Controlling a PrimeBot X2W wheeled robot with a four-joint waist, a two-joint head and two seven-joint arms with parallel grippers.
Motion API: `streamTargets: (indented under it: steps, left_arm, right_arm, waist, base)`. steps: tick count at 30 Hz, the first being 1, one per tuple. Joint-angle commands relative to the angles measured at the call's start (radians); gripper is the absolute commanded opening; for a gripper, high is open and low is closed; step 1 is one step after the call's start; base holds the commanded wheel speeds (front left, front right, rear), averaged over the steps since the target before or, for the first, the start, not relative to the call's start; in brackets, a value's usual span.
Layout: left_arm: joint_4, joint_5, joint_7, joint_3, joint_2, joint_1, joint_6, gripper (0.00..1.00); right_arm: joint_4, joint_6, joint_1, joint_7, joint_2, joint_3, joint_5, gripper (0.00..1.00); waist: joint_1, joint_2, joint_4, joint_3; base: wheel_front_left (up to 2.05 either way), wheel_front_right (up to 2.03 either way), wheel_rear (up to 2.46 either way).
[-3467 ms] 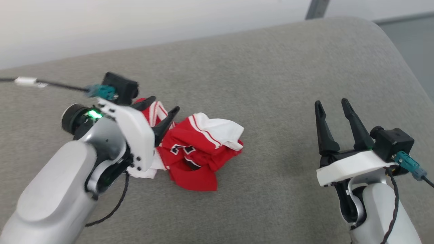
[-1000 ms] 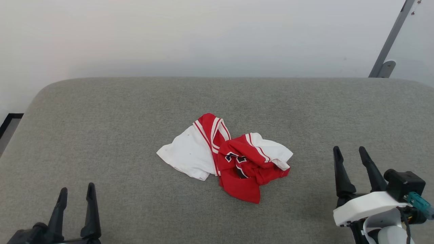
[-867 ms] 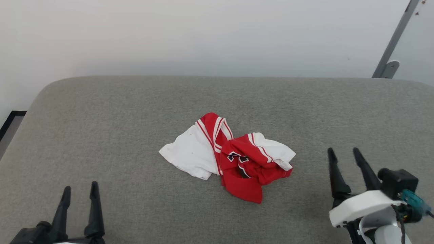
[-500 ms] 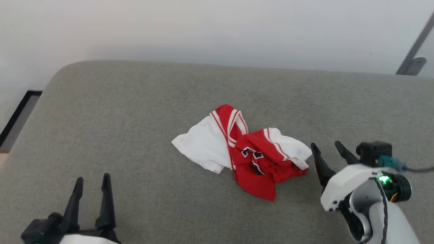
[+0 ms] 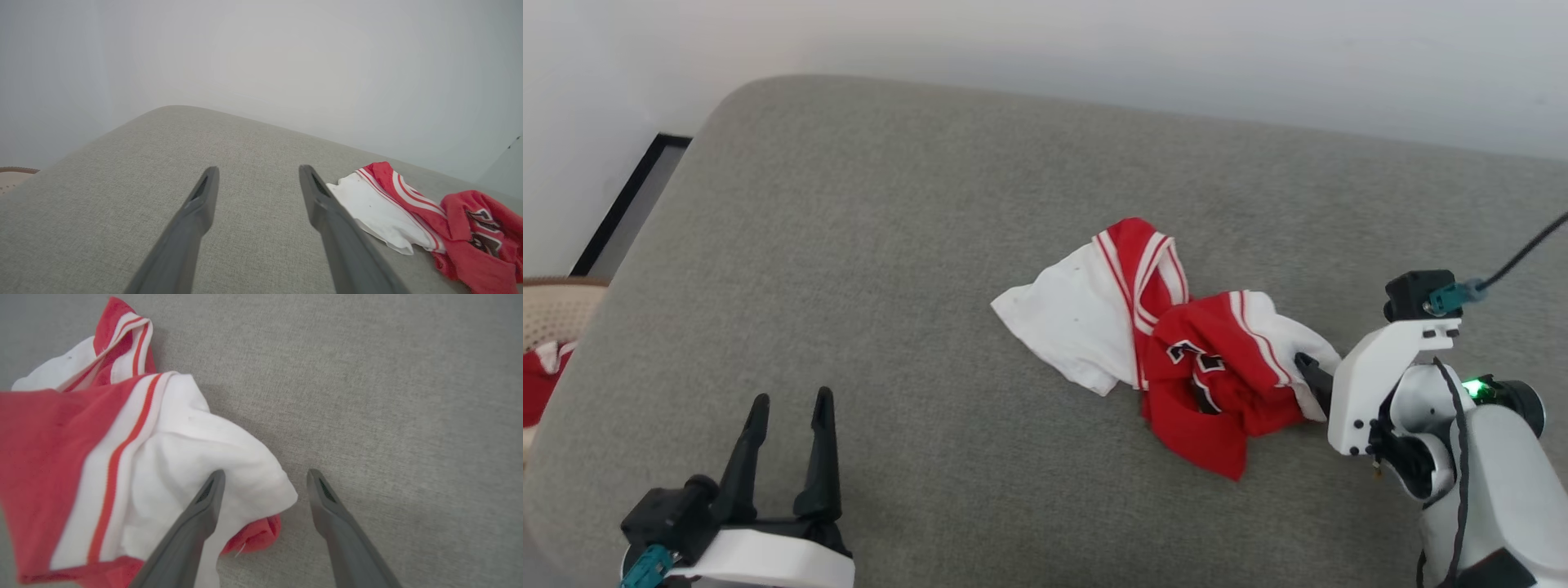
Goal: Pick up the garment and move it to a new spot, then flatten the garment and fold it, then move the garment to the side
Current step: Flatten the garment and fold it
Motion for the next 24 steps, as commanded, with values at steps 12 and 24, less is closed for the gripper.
streamTargets:
  steps: [12,24]
  left_arm:
    - [0.022,-0.028,-0.005,-0.029,-0.001,-0.059,-0.005,1.00]
    - [0.014,-0.031,-0.005,-0.006,0.008,-0.057,-0.005,1.00]
  right_arm:
    - [0.058,0.000,-0.086,0.206,-0.031,0.051,-0.001,0.00]
    - [-0.145,0.000,-0.123,0.234,-0.137,-0.002,0.057,0.00]
  waist:
    - [0.0000,0.0000,0.052,0.062]
    - [0.0000,0.0000,0.005,0.061]
  base:
    - [0.00,0.00,0.00]
    - [0.00,0.00,0.00]
